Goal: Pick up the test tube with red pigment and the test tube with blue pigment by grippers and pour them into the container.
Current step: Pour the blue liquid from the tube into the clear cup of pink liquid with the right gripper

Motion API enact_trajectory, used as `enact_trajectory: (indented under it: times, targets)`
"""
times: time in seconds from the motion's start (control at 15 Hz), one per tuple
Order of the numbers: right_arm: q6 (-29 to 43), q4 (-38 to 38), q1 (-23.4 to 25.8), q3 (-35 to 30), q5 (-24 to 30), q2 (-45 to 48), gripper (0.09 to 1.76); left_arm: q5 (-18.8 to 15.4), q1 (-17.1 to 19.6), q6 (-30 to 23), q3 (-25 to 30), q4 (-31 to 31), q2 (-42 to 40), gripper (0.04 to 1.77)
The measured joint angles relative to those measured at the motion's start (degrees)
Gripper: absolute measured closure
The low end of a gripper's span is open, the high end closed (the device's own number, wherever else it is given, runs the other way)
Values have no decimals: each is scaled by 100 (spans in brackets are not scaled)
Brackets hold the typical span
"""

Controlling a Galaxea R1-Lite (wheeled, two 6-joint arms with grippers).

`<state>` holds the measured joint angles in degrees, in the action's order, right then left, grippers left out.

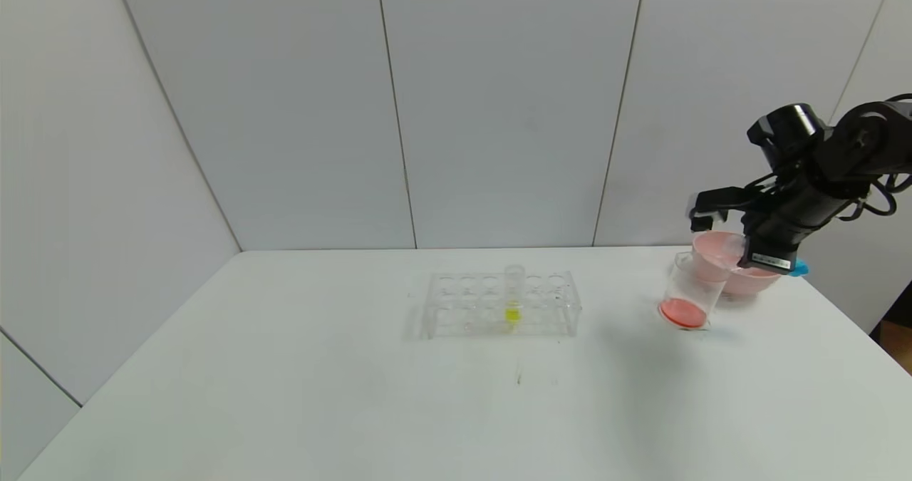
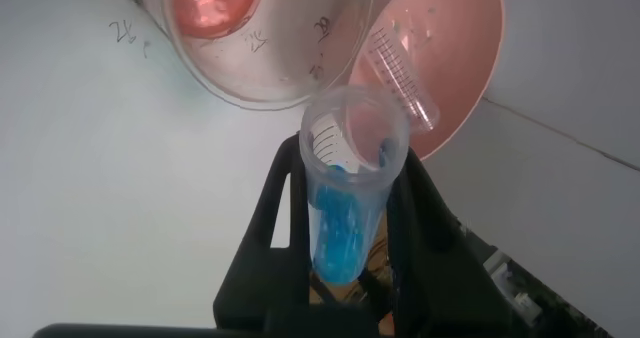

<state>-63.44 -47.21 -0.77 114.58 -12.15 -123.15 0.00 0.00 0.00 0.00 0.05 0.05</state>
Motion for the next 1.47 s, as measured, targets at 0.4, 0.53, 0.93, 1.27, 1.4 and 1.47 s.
enact_trajectory:
  times: [0.4, 0.53, 0.93, 1.27, 1.4, 1.47]
  targets:
    - [-28, -20, -278, 0, -814, -83, 135, 0, 0, 0, 0, 2, 0, 5]
    - [-44, 11, -333, 0, -992, -146, 135, 0, 0, 0, 0, 0, 0, 5]
    - [-90, 101, -422, 2, -1453, -332, 135, 0, 0, 0, 0, 0, 0, 5]
    - [-325, 138, -523, 2, -1871, -369, 135, 0, 0, 0, 0, 0, 0, 5]
    - [-424, 178, -549, 2, -1964, -375, 135, 0, 0, 0, 0, 2, 0, 5]
    - [-505, 176, -560, 2, -2165, -375, 135, 0, 0, 0, 0, -2, 0, 5]
